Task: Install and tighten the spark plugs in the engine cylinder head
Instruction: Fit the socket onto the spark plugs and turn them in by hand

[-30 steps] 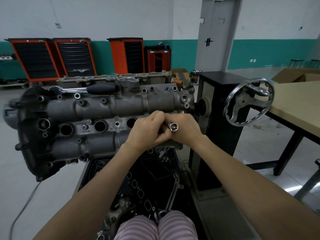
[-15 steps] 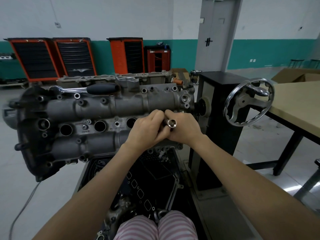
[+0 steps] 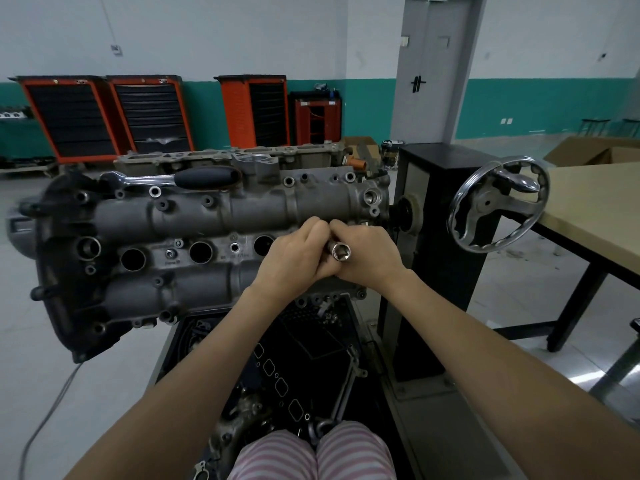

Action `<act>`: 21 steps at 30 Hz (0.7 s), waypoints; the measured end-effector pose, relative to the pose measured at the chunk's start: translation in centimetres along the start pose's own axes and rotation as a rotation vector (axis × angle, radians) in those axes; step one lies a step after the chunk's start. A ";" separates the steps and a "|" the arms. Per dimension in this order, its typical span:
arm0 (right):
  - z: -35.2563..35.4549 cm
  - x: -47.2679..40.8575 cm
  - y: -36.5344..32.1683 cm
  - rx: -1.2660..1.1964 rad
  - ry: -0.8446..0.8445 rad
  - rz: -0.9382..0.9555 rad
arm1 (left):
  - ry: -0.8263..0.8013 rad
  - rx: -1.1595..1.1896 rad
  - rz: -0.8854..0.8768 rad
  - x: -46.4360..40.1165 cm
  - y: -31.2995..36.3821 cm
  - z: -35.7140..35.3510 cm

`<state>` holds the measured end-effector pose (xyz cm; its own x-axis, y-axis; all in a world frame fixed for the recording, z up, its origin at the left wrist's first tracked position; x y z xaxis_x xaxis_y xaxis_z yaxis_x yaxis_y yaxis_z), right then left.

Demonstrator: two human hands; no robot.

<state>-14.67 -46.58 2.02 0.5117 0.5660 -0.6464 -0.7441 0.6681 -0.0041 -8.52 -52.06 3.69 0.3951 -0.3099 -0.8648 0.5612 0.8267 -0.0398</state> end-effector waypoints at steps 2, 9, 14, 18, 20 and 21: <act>0.1 0.0 -0.1 0.017 0.006 0.010 | -0.016 0.010 0.007 -0.1 0.0 -0.1; 0.2 0.1 -0.3 -0.035 0.011 0.027 | -0.009 -0.031 0.040 -0.1 -0.3 0.0; 0.0 0.1 0.0 -0.026 -0.015 0.014 | 0.026 -0.049 0.018 0.1 -0.6 0.0; 0.1 0.2 0.0 -0.043 -0.004 0.003 | 0.019 -0.036 0.006 0.1 -0.4 0.0; 0.1 0.1 -0.1 -0.033 0.001 0.005 | 0.015 -0.027 0.006 0.0 -0.1 0.2; 0.1 0.1 -0.1 -0.025 0.006 0.009 | 0.009 -0.009 0.019 0.0 -0.1 0.2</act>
<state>-14.52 -46.54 2.07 0.5029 0.5689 -0.6507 -0.7592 0.6506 -0.0179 -8.45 -52.28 3.80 0.3987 -0.2900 -0.8700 0.5472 0.8365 -0.0280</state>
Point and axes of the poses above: each hand's wrist, its own x-axis away from the middle knuckle, its own z-axis out of the back of the hand, y = z × x, the point moved 9 cm from there along -x, towards the middle knuckle, and after that the axes turned 1 degree about z, right-handed, at the moved point
